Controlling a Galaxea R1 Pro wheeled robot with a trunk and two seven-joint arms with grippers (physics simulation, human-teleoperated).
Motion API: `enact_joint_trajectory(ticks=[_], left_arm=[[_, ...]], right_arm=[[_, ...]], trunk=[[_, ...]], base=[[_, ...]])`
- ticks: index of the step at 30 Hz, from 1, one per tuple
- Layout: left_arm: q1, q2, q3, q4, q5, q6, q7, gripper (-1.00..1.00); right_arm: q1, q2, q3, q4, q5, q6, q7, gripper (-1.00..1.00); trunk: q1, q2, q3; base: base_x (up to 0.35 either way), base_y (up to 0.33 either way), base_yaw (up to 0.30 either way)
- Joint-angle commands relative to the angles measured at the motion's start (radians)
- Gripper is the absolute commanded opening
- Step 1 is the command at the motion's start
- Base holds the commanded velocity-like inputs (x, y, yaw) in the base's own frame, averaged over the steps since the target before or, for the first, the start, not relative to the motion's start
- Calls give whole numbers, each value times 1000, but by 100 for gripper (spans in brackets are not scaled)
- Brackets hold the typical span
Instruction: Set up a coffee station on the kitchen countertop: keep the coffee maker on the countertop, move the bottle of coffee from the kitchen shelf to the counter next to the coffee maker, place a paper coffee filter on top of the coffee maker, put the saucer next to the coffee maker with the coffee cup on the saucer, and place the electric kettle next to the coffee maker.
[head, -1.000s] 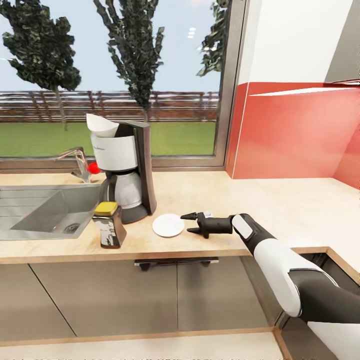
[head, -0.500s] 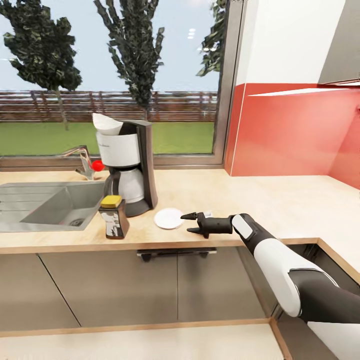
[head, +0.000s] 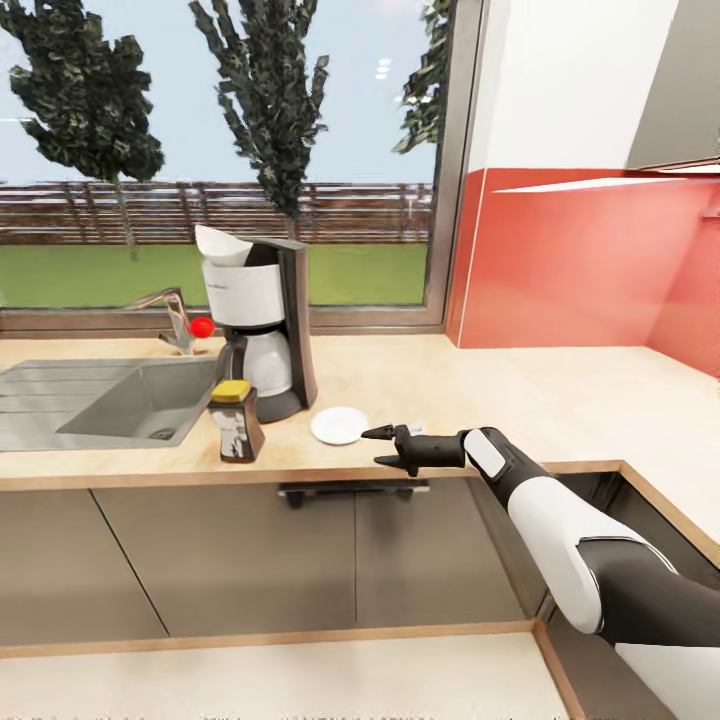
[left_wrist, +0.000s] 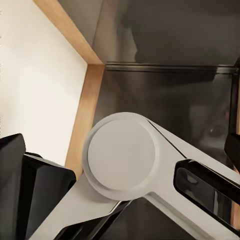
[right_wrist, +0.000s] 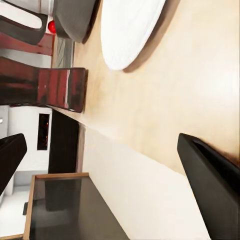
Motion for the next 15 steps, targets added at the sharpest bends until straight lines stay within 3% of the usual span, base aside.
enact_joint_trajectory(ticks=[1,15], left_arm=[[1,0,8,-2,-8,8,-3,100],[1,0,8,-2,-7,8,-3,100]], right_arm=[[0,0,10,15,38,-3,-4,100],[0,0,10,17,40,-3,-4,100]], trunk=[[0,0,-1],[0,0,-1]], base=[[-223,0,0],[-146,0,0]])
